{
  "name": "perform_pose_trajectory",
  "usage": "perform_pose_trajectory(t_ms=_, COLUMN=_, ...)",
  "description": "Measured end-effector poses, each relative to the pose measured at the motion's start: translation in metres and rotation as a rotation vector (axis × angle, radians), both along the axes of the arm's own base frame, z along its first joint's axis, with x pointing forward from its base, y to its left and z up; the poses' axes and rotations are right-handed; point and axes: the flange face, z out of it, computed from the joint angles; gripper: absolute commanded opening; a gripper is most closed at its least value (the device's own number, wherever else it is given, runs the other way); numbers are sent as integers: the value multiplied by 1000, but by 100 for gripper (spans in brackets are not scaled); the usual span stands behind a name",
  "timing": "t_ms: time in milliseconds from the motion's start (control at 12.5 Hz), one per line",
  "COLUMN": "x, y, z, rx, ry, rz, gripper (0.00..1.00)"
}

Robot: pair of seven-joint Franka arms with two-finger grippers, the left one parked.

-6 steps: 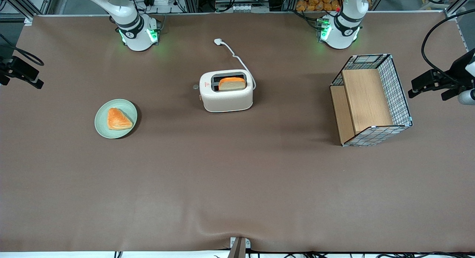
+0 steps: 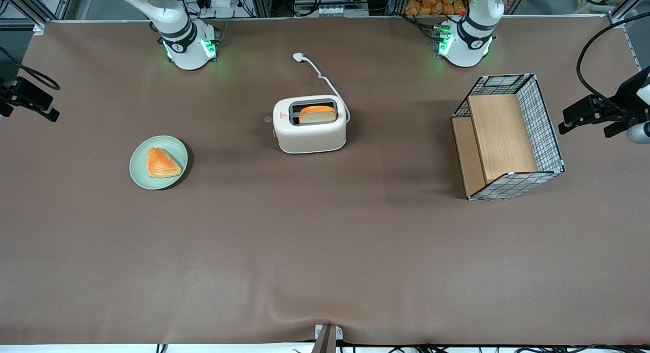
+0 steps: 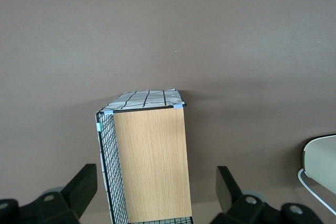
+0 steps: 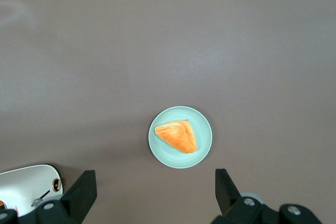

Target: Press toaster button with right arm

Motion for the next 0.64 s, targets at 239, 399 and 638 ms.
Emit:
perform_pose_trajectory(t_ms=239, x=0, y=-1, z=-1, rx=0, ry=1, rz=-1, gripper=100)
perform_pose_trajectory(t_ms=399, x=2, y=-1, z=-4, rx=0, ry=7, rz=-2, gripper=100)
perform_pose_trajectory(t_ms=638, x=4, y=-1, z=-8, rx=1, ry=21, rz=1, gripper=100)
